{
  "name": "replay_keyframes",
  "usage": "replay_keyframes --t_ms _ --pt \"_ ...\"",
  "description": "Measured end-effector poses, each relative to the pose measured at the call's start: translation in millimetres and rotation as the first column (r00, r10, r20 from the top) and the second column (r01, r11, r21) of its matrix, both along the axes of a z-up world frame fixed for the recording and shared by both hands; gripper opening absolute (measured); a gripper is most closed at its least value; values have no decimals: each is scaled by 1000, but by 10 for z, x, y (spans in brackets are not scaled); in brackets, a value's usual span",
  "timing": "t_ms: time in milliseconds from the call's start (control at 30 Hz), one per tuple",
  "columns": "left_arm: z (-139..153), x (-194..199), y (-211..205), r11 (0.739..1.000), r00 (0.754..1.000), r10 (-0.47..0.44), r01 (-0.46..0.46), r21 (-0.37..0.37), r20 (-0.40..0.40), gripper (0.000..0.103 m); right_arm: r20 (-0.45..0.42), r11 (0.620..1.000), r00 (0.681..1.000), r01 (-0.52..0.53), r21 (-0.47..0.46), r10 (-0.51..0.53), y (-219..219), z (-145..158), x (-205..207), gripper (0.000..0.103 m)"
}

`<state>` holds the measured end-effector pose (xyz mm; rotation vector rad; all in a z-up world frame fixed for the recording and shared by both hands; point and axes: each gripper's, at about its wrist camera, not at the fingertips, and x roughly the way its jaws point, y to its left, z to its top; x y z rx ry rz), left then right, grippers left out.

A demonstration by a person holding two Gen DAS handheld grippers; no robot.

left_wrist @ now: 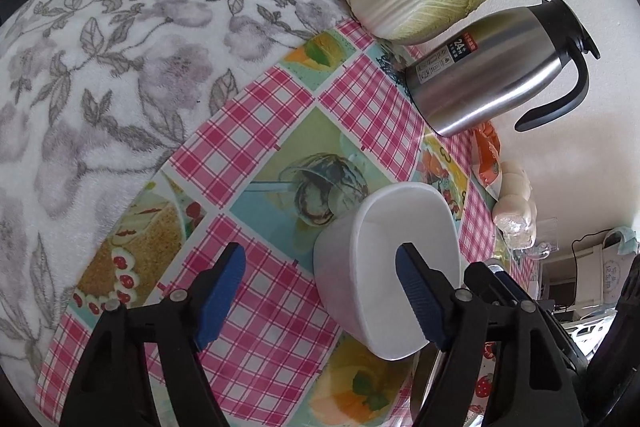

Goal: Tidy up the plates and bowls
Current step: 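Close both grippers on the rim of the white square bowl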

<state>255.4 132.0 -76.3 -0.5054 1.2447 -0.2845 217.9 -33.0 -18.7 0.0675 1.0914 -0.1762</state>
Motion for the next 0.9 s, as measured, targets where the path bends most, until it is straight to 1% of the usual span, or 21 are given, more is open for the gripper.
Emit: replay_keyframes --t_ms 167,233,367,500,633,667,767,833,900 --pt "-68 19 29 1000 1000 13 -13 -20 -23 78 -27 999 999 -44 -22 44 90 -47 93 43" --pt "-98 28 25 1000 1000 8 -9 -25 -30 78 -49 997 997 -58 -44 55 124 -90 138 39" --pt "-139 46 -15 1000 999 -2 1 -31 -40 78 -81 994 995 -73 -79 67 170 -168 204 33" --pt "-177 58 -71 999 999 -15 14 -29 -52 78 -94 990 992 -91 -109 81 217 -244 232 32" --pt "-240 74 -109 999 997 -21 19 -42 -69 77 -117 990 991 -84 -111 71 206 -340 261 28" --pt "-245 76 -114 999 997 -24 21 -43 -67 77 -118 991 991 -79 -111 66 194 -359 265 24" --pt "-247 86 -118 998 997 -25 22 -51 -66 65 -115 993 992 -71 -92 60 165 -393 278 23" --pt "-260 87 -121 998 997 -27 24 -50 -66 60 -116 994 991 -73 -85 63 170 -405 286 21" --pt "-269 87 -124 998 997 -31 27 -54 -69 49 -121 994 990 -78 -82 68 183 -420 293 19"
